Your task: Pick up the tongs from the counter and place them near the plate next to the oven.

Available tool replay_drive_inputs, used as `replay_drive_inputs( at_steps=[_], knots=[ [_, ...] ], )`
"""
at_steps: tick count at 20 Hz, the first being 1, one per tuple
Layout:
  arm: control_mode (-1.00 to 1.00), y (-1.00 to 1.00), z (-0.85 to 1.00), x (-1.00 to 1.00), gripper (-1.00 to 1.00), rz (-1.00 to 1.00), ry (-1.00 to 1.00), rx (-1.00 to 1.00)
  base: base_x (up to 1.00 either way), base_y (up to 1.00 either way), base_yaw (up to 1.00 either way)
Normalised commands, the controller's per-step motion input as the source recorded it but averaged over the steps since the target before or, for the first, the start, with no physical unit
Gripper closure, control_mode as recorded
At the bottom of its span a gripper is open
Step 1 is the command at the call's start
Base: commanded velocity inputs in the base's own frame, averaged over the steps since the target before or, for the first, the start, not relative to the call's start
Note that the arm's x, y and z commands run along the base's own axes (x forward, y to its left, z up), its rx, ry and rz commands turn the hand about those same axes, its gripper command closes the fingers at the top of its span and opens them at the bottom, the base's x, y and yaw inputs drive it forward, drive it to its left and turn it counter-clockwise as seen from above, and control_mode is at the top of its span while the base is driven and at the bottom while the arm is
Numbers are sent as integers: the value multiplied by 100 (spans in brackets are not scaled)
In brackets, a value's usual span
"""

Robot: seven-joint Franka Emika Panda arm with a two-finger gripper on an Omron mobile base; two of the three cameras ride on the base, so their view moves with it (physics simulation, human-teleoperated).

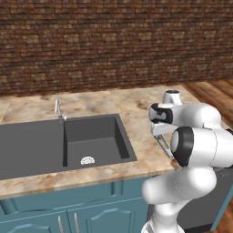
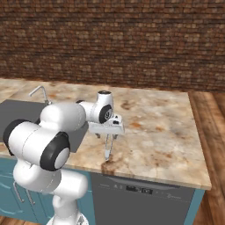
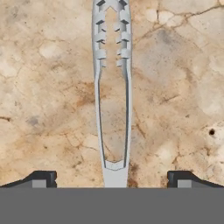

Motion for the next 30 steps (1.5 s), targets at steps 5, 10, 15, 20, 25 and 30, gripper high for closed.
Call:
replay_drive_inputs(
  at_steps=[5,10,15,20,25,30],
  knots=[
    [-100,0,-7,0,-100,-13,0,2,0,0,0],
    [-100,0,-16,-8,-100,-4,0,0,0,0,0],
    [-100,0,-29,-15,-100,0,-4,0,0,0,0],
    [-100,0,-18,-29,-100,0,-6,0,0,0,0],
    [-100,0,-11,-31,-100,0,-3,0,0,0,0],
    [-100,0,-6,0,-100,0,0,0,0,0,0]
  ],
)
